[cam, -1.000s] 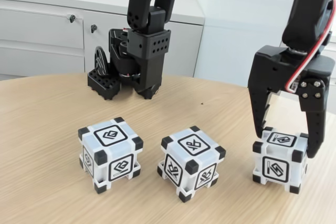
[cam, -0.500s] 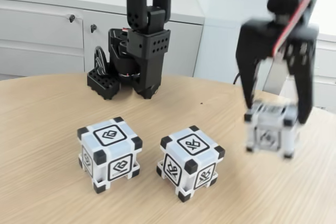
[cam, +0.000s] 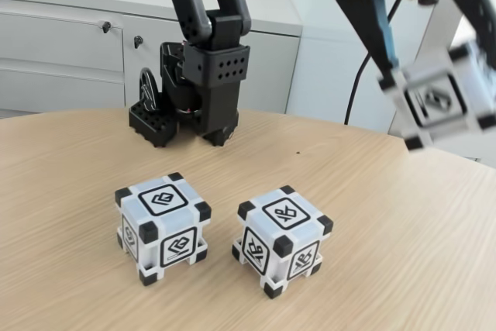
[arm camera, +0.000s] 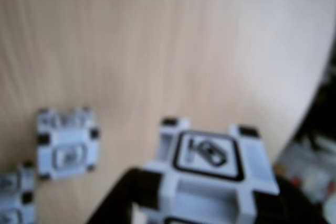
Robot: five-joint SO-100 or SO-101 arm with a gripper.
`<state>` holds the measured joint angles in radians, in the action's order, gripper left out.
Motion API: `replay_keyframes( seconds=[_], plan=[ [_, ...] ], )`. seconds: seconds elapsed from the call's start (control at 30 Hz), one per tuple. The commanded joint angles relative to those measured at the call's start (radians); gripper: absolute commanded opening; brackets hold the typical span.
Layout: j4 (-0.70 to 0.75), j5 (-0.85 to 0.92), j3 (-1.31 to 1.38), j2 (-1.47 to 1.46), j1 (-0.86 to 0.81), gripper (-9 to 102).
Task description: Stack cubes from left to right.
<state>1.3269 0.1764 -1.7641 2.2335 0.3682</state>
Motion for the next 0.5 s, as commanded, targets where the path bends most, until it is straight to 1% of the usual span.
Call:
replay_keyframes(
  seconds=[0.0,0.13,0.3,0.4,0.47],
  plan=[
    [0.025,0.002,0.015,0.095,-0.12,0],
    [0.095,0.028,0.015,0.135,-0.253,0],
    [0.192,0.02,0.015,0.129,-0.439,0],
    [0.222,0.009,0.015,0.12,-0.506,0],
    [0.249,0.003,0.015,0.098,-0.522,0]
  ],
)
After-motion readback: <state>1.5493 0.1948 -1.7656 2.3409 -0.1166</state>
